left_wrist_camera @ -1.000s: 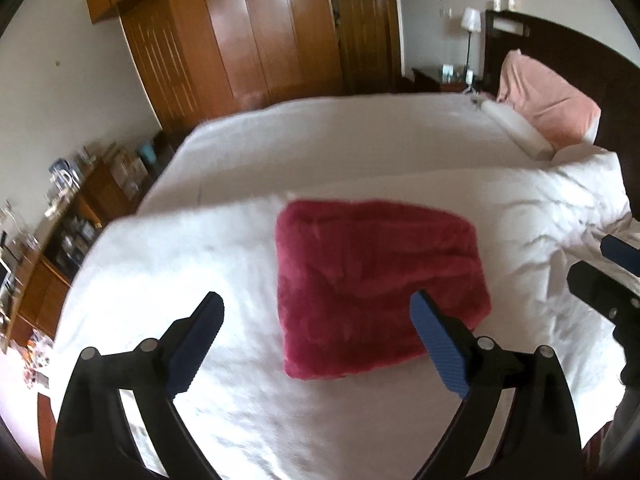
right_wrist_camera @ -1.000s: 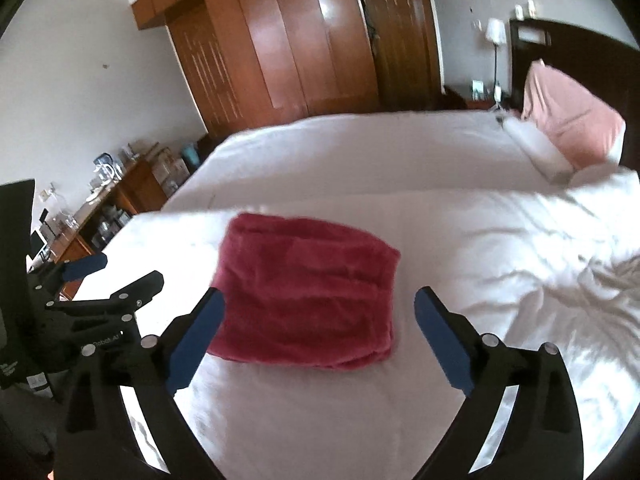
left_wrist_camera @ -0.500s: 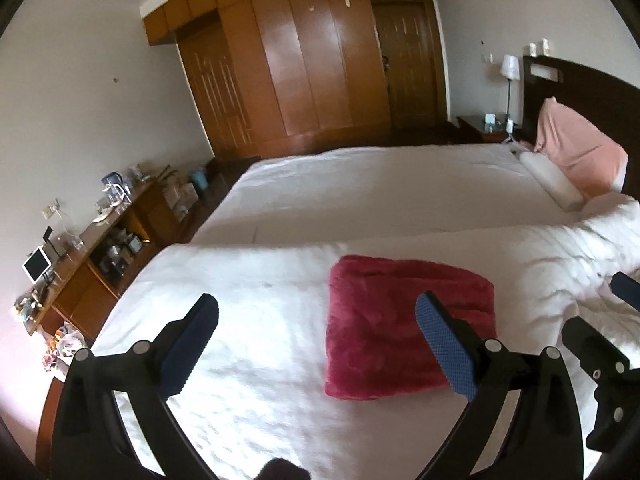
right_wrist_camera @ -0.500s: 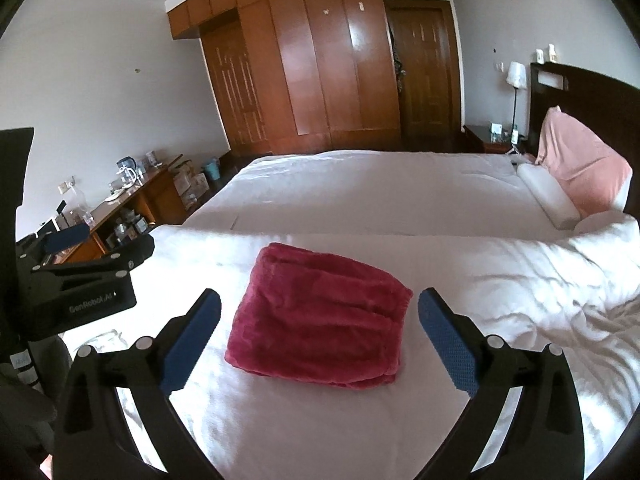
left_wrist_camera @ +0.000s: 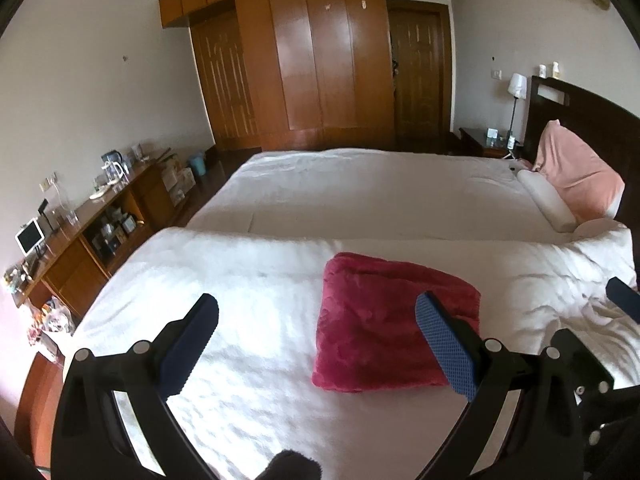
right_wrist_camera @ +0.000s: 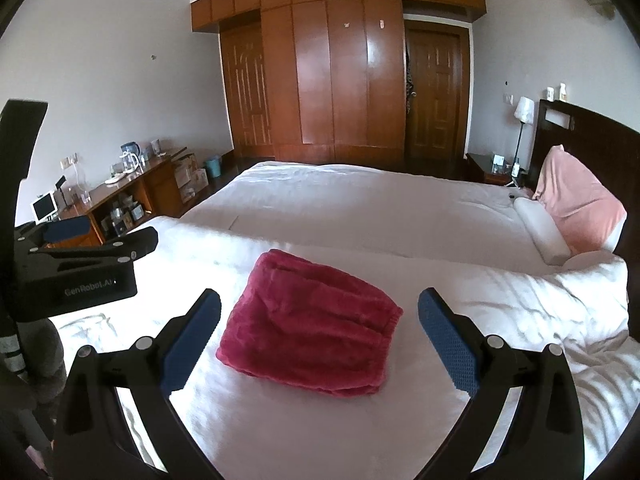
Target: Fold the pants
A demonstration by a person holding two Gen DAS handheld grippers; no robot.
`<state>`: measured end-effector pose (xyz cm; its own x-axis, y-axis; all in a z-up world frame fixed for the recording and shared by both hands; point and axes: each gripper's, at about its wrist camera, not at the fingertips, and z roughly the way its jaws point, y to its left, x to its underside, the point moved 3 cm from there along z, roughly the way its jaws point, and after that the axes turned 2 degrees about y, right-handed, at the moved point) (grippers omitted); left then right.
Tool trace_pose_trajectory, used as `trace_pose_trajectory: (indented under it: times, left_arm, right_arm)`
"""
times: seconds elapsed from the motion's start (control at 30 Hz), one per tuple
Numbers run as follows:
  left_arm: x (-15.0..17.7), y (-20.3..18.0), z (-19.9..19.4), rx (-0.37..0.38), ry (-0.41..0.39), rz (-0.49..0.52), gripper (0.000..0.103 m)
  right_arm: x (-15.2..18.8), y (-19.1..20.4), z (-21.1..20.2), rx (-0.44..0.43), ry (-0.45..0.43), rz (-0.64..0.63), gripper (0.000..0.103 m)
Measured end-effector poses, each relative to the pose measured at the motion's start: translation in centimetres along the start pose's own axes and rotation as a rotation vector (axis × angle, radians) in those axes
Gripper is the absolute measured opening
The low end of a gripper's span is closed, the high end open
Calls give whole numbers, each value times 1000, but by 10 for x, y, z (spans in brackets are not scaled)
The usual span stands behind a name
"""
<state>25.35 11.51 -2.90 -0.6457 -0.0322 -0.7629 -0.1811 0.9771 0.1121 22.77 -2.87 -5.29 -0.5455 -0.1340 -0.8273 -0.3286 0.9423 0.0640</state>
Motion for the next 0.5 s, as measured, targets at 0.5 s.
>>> trace_pose_trajectory:
  times: [0.5]
  left_arm:
    - [7,-11,16,-19,35,48,98]
  right_arm:
    - [3,10,21,16,45,-44,100]
